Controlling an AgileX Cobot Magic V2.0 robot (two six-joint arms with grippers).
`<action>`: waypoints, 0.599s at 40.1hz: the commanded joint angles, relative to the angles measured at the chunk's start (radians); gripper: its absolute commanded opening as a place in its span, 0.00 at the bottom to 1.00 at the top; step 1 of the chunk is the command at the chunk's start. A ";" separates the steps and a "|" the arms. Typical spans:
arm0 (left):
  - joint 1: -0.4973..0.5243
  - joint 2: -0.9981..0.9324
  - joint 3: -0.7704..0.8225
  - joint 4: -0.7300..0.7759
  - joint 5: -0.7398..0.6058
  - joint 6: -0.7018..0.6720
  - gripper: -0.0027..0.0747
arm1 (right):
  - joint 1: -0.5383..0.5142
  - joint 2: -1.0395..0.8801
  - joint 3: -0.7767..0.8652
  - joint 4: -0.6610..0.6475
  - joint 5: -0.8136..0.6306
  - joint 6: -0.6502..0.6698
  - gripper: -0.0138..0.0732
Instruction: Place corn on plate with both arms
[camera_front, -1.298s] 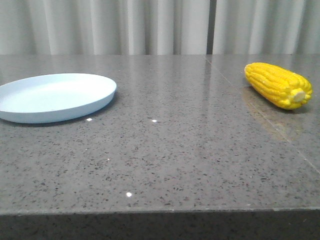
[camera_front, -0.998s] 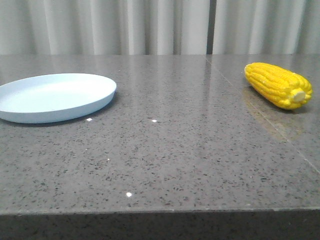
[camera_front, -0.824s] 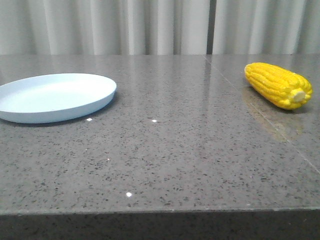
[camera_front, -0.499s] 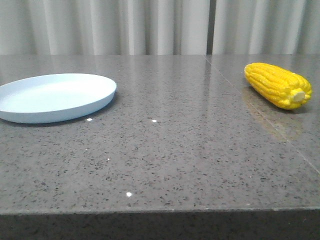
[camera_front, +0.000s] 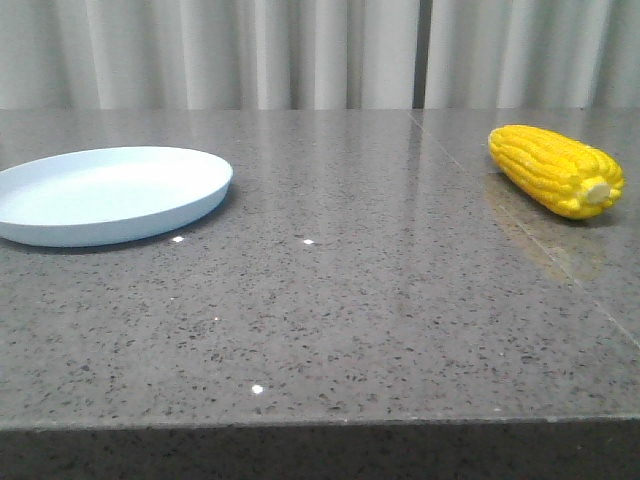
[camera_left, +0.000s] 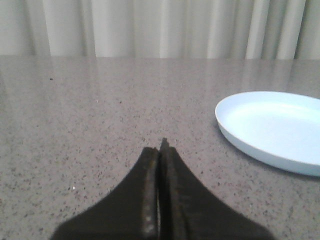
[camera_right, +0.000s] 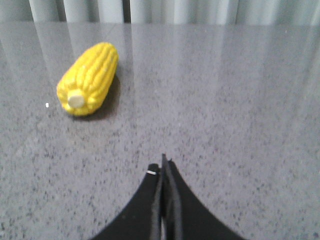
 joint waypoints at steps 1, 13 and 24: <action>0.001 -0.021 0.001 -0.006 -0.229 -0.011 0.01 | -0.005 -0.017 -0.024 0.003 -0.128 -0.009 0.09; 0.001 0.070 -0.300 -0.005 -0.082 -0.006 0.01 | -0.005 0.053 -0.378 0.002 0.134 -0.009 0.09; 0.001 0.403 -0.503 -0.005 0.089 0.026 0.01 | -0.005 0.366 -0.588 0.008 0.176 -0.008 0.09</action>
